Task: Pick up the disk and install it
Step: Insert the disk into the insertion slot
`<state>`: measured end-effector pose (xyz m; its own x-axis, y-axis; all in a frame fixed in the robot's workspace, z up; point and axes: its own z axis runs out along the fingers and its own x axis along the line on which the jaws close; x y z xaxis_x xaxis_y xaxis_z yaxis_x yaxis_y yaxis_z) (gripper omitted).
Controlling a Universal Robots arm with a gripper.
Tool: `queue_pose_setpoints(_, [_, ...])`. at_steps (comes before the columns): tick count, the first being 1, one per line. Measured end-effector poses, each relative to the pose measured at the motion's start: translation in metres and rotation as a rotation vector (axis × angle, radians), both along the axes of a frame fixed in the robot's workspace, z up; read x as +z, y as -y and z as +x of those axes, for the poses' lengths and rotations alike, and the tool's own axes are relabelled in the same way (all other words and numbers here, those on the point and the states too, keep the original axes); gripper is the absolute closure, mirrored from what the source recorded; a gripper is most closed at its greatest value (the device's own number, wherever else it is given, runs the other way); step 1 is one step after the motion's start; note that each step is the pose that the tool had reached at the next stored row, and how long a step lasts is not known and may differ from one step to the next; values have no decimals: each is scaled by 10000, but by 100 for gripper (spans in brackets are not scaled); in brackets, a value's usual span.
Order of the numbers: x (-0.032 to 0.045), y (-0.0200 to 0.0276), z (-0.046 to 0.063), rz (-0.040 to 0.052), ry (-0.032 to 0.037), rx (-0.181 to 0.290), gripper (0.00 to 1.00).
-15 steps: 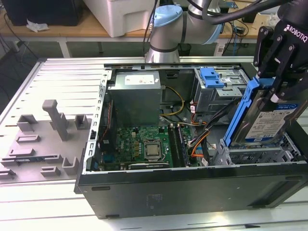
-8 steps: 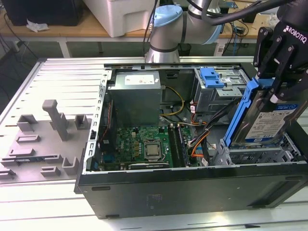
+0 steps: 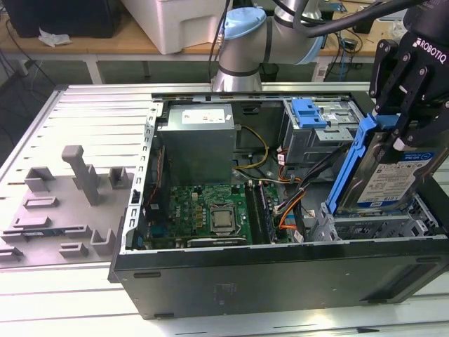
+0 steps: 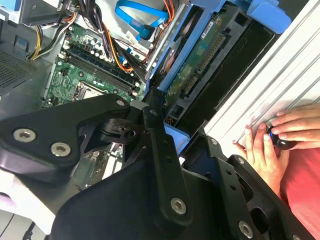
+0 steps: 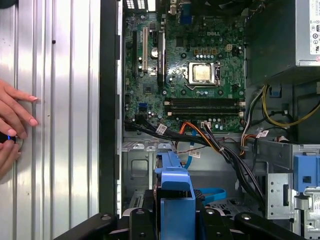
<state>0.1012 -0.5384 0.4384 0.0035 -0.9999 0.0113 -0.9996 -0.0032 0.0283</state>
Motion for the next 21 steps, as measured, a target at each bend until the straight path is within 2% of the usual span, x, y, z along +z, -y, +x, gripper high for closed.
queue_pose_setpoints(18, [-28, 1, 0, -1, -8, -9, 63])
queue_pose_setpoints(19, [-24, 1, 0, 4, -7, -8, 63])
queue_pose_setpoints(21, [34, 2, 1, 7, -7, -6, 63])
